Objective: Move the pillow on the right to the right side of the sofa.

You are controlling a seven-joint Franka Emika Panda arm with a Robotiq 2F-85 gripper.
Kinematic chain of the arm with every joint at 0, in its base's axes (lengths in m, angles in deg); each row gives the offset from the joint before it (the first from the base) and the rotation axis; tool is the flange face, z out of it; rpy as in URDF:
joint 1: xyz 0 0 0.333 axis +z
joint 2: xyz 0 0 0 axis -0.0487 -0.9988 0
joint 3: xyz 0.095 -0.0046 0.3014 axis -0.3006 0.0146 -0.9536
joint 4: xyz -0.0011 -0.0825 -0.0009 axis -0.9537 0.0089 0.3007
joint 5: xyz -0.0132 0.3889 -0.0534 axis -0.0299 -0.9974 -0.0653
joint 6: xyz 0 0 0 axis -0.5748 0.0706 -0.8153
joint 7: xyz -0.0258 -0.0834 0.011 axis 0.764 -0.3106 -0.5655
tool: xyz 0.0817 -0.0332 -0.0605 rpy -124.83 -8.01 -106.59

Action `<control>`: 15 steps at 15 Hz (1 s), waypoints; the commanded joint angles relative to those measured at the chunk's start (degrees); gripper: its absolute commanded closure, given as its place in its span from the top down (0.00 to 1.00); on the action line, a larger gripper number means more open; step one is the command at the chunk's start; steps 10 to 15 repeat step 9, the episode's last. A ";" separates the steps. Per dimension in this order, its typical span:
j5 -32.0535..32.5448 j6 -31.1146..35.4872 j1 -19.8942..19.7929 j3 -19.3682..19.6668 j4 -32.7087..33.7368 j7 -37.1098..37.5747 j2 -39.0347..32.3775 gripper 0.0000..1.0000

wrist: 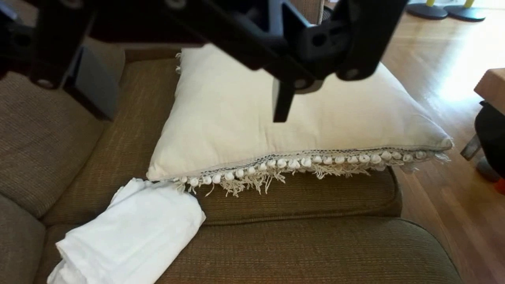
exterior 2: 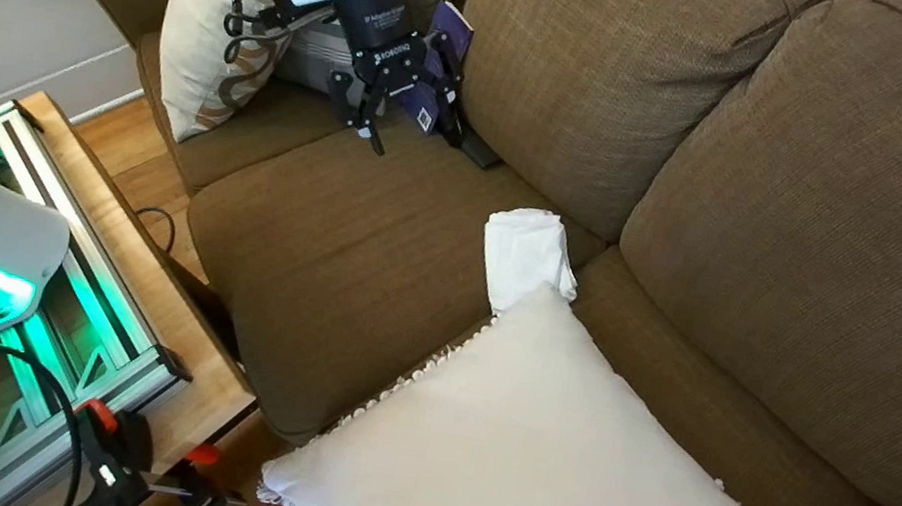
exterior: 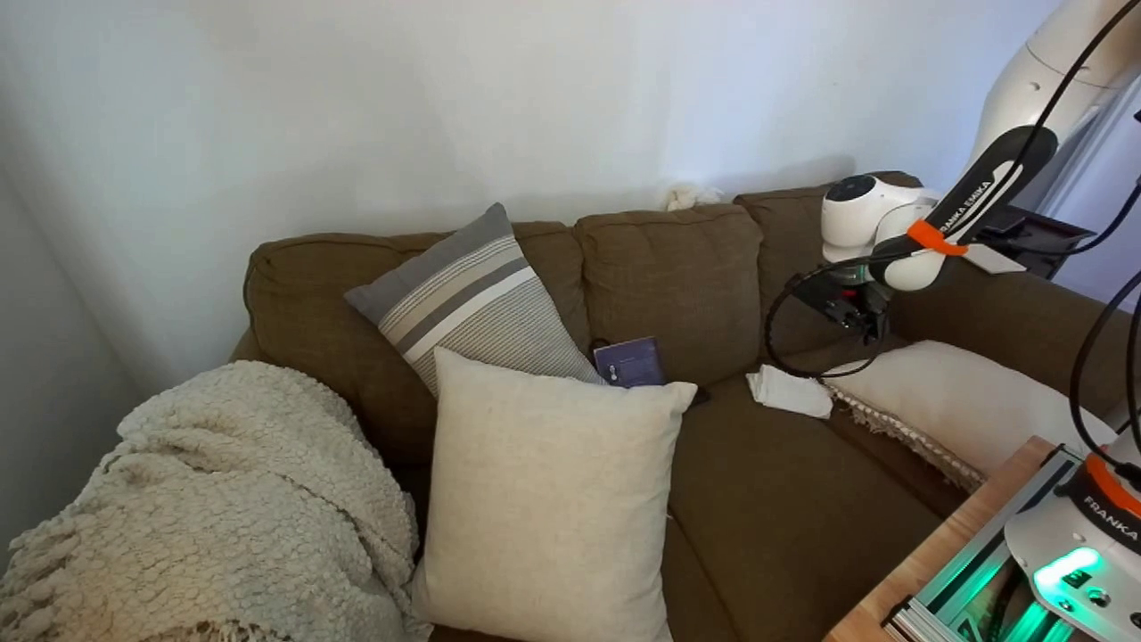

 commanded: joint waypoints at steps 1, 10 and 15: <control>-0.80 0.29 1.65 1.61 0.08 -0.83 -0.17 1.00; -0.85 0.24 1.59 1.66 0.46 -1.45 -0.13 1.00; -0.85 0.24 1.59 1.66 0.46 -1.45 -0.13 1.00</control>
